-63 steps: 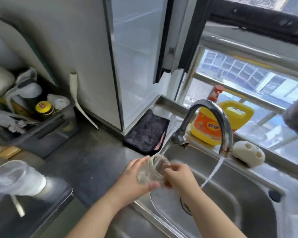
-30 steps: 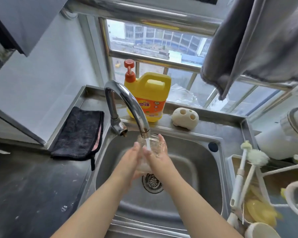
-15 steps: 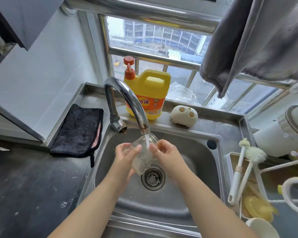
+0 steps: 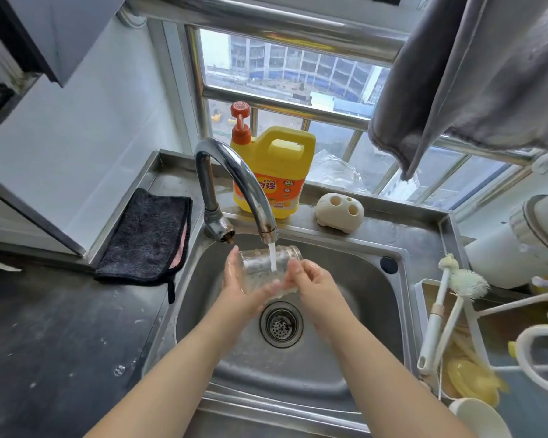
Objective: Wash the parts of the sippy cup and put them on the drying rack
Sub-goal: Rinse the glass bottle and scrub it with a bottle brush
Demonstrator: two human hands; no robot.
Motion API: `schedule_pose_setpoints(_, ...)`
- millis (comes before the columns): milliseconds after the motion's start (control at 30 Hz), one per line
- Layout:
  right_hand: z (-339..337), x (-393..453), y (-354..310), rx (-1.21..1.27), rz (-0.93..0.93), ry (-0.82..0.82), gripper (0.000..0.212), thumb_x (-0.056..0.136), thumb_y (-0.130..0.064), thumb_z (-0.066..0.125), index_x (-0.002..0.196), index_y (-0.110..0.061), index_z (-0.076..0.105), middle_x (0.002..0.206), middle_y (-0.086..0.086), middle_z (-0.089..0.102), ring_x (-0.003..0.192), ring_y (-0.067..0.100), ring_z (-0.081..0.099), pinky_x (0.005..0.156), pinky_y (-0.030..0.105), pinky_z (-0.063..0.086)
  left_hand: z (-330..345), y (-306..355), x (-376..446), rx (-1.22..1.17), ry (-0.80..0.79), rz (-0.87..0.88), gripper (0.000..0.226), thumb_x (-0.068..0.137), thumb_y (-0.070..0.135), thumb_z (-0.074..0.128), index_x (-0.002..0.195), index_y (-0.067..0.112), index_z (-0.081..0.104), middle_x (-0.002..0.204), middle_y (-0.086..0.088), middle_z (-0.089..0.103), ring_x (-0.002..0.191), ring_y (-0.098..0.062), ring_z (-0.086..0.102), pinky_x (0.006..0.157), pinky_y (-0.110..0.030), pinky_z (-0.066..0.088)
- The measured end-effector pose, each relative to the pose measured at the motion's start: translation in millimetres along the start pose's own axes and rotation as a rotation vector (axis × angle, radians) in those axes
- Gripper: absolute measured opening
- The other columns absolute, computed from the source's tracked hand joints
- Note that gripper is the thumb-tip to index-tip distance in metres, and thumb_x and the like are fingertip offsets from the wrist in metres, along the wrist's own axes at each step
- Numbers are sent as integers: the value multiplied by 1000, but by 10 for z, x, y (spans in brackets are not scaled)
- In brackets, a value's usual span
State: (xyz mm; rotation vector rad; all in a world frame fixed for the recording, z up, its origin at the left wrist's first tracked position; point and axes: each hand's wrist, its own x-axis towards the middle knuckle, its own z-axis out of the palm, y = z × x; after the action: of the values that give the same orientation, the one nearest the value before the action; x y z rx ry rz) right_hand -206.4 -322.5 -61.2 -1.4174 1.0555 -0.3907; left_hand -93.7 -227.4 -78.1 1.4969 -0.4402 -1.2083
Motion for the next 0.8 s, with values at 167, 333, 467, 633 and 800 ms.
schedule_pose_setpoints(167,28,20,-50,67,65,16,37,101,-33,40,74,-15,57,62,-7,60,65,10,52,71,26,41,-13,21,-16,60,53,27,79,54,55,80,119,52,36,136,4,39,118,-15,49,86,-38,51)
schedule_pose_setpoints(333,-34,-49,25,10,-94,-117,17,94,-33,55,89,-20,65,81,-11,66,80,4,60,80,20,46,-26,123,23,-237,-41,-346,62,80,61,57,128,23,48,123,-14,60,91,-29,67,62,-37,56)
schedule_pose_setpoints(467,-27,-59,-1,-13,39,23,28,99,-34,44,82,-15,56,70,-5,57,66,6,50,66,18,41,2,18,6,-139,-77,-169,89,74,52,74,145,44,20,148,1,36,120,-23,55,93,-42,52)
schedule_pose_setpoints(633,15,-23,-54,102,122,7,33,104,-26,34,84,-14,58,63,0,59,64,14,53,72,28,43,-56,47,-41,187,25,78,92,50,52,81,122,67,25,142,10,31,130,-13,37,107,-45,37)
schedule_pose_setpoints(800,-30,-85,31,163,-2,-107,14,98,-15,48,100,-12,62,83,-2,64,82,15,57,86,34,47,-90,116,48,-130,73,-186,63,73,58,71,124,32,45,125,-7,52,106,-30,63,69,-39,59)
